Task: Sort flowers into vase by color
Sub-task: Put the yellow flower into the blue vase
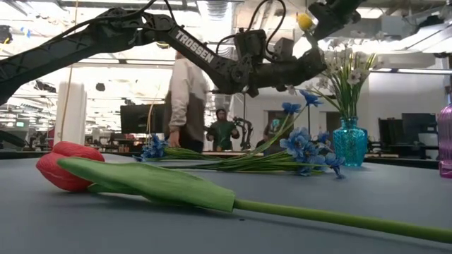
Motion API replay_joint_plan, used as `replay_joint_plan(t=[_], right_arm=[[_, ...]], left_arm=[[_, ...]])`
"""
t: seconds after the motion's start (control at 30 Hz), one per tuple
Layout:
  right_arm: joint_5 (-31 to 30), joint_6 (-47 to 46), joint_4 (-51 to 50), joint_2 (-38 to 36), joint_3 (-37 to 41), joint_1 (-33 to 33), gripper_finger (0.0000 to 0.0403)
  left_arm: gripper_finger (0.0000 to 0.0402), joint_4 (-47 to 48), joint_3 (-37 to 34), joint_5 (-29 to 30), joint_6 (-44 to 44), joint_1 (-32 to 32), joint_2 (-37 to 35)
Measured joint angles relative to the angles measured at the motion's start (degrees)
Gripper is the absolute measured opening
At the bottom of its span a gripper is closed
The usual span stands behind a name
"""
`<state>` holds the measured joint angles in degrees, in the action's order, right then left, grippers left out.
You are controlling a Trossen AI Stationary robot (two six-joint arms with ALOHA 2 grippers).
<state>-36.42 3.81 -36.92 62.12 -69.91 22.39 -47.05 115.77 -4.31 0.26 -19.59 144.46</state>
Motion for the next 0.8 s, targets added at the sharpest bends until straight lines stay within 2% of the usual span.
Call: replay_joint_plan(t=[0.2, 0.5, 0.63, 0.8], right_arm=[[-0.02, -1.33, -1.32, -1.92, 0.00, 1.04, 0.0025], [0.06, -2.31, -1.87, -2.95, 0.00, 2.23, 0.0025], [0.16, -2.60, -2.10, -2.92, 0.00, 2.50, 0.0025], [0.07, -4.90, -3.36, -2.96, 0.00, 2.52, 0.0025]], left_arm=[[0.0096, 0.02, 0.00, -0.61, -0.80, -0.13, 0.00], [0.0096, 3.58, 0.00, -10.38, -2.68, -1.16, -1.60], [0.0096, 11.27, 0.00, -11.83, -2.55, -2.07, -4.50], [0.0096, 23.77, 0.00, -12.05, 4.28, -2.73, -9.62]])
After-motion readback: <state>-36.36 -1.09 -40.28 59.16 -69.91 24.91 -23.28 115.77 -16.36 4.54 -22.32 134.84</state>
